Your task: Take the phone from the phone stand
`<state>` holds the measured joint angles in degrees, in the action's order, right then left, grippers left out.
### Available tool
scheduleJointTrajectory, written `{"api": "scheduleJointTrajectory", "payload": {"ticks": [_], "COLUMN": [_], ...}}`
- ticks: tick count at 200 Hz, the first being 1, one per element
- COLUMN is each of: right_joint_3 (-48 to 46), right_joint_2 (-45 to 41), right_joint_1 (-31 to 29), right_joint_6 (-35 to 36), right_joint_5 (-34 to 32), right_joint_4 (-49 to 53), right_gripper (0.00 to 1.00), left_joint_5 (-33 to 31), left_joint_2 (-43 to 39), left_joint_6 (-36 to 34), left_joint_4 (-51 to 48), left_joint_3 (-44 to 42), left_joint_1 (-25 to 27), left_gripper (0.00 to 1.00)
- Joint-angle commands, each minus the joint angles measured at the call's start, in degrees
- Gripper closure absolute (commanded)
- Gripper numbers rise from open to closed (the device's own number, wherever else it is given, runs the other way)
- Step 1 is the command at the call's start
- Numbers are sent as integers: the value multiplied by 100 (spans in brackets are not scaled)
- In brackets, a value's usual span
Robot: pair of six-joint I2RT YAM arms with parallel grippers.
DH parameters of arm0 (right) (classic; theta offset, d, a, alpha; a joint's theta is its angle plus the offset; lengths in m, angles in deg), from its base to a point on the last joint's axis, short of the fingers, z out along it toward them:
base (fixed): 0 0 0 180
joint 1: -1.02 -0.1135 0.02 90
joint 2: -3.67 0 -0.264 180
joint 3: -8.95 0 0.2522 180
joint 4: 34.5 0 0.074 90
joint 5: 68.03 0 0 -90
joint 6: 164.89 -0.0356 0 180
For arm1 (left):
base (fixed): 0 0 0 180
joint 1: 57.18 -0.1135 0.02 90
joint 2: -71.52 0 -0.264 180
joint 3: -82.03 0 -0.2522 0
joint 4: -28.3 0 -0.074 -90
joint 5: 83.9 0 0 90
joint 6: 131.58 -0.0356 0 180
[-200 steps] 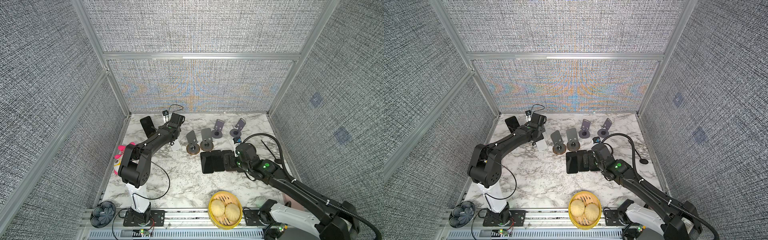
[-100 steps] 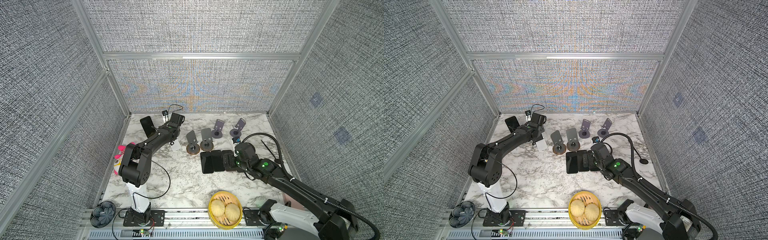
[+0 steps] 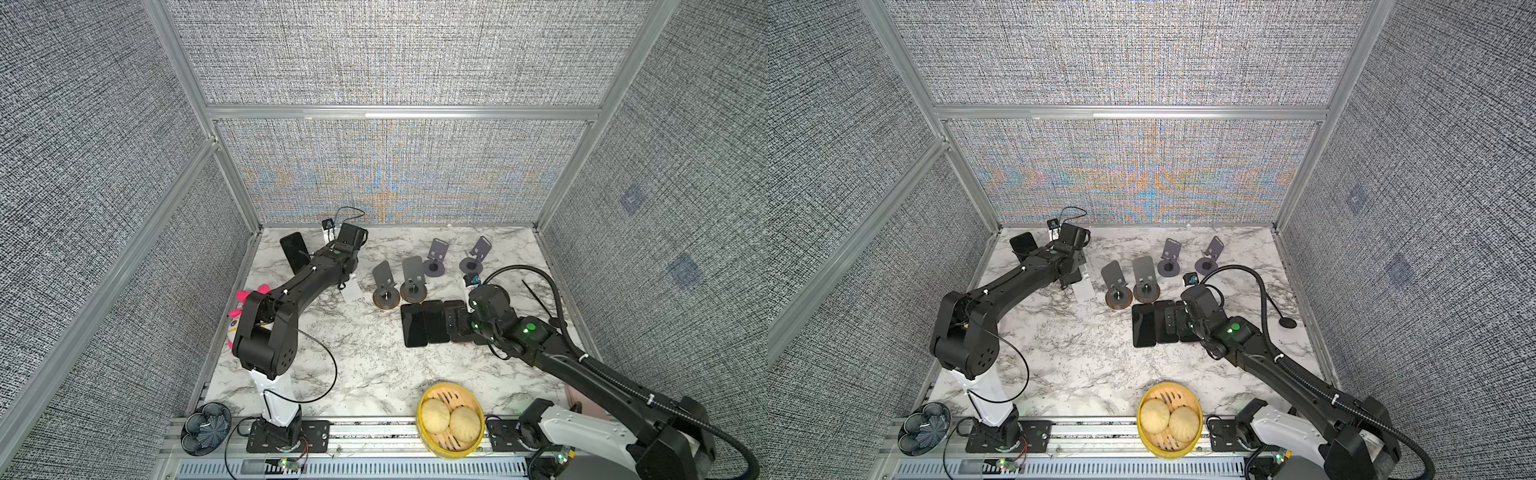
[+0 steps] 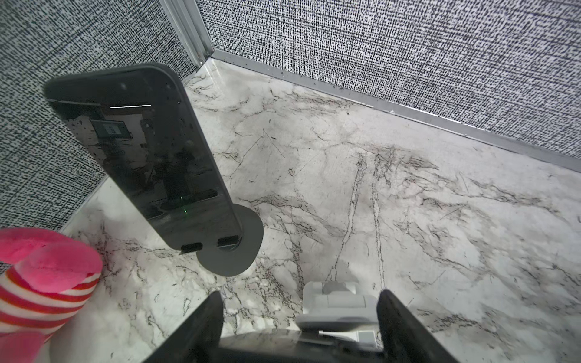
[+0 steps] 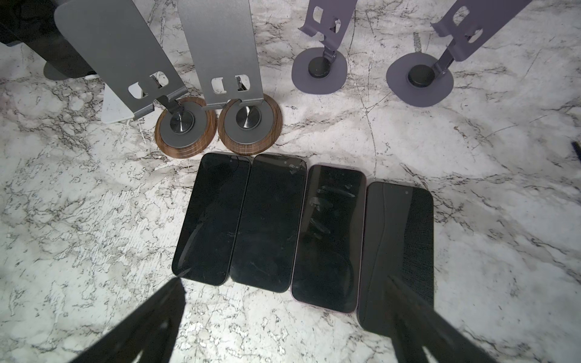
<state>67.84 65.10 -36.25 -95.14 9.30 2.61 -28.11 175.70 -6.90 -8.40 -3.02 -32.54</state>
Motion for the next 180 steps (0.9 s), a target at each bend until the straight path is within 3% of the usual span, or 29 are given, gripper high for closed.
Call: {"api": "scheduleJointTrajectory", "payload": {"ticks": [1,48,77,130,180], "right_joint_3": [53,44,15,14,20], "right_joint_2": [10,-12,-73,-37,-24], "right_joint_1": [2,-7,1,0,0], "right_joint_6": [-10,-6,-1,-2,3], "right_joint_5": [15,22,-33,-35,-16], "right_joint_4": [-101,-65,-17,-44,-50], "right_gripper": [2,2,2,2,2], "left_joint_5": [53,46,97,202,231], "left_joint_2": [-79,95,183,121,98], "left_joint_6": [4,-32,-5,37,-119], "left_joint_4": [-157,-154,-114,-106,-84], "left_joint_3": [46,79,89,89,81], "left_joint_1": [1,-2,-1,-2,4], "left_gripper": [23,23,16,16,8]}}
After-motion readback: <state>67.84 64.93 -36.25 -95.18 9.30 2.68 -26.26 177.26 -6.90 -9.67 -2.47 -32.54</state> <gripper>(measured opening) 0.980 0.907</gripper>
